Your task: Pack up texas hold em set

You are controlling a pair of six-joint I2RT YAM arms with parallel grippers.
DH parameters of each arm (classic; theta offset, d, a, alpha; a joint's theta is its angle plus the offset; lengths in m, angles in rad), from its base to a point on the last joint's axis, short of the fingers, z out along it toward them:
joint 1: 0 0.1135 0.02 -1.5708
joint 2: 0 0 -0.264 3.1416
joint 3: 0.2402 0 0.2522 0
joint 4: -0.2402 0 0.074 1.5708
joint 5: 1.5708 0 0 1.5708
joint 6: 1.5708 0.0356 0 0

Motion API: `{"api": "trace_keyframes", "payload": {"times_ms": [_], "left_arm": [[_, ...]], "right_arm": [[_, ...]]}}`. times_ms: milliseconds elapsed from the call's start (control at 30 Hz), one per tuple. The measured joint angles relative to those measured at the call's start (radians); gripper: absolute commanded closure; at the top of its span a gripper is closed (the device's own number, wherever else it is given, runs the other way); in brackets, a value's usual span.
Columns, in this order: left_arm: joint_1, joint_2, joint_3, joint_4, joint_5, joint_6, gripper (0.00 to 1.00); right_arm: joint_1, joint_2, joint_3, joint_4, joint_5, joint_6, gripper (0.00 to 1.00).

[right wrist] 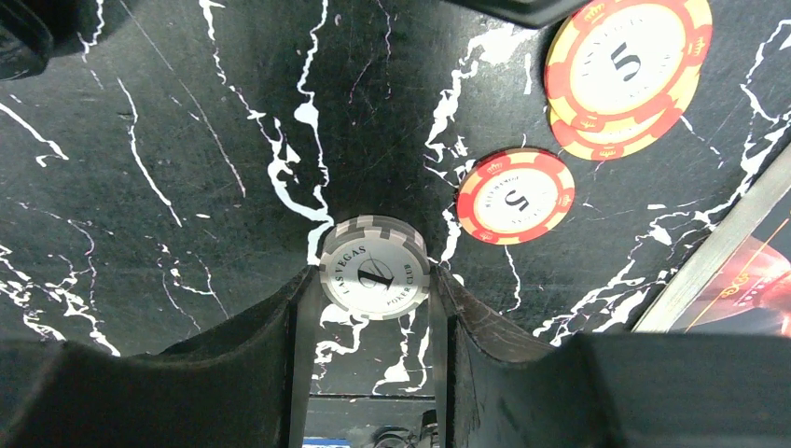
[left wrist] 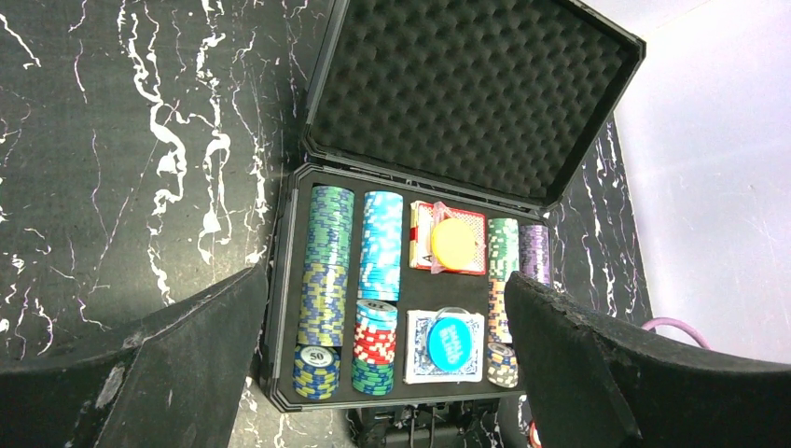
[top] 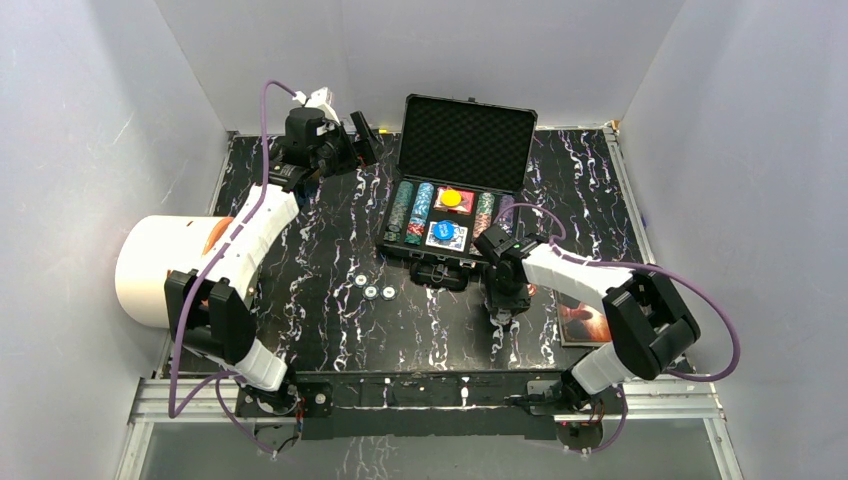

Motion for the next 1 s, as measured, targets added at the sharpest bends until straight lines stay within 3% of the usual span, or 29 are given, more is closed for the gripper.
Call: {"api": "trace_keyframes", "payload": {"times_ms": [433,867,1000], "left_arm": [[0.000,0.000,-0.015,0.000,0.001,0.000,0.02],[0.000,0.000,-0.034,0.000,0.001,0.001,0.02],[0.000,0.000,-0.037,0.000,0.001,0.001,0.02]], "right_arm": [[0.000,0.020,-0.002,-0.005,0.006,0.032,0.22],[-0.007,0.049,-0.010,0.012,-0.024,0.021,0.28],[-0.016,0.055,-0.010,0.021,-0.037,0.014,0.40]]}}
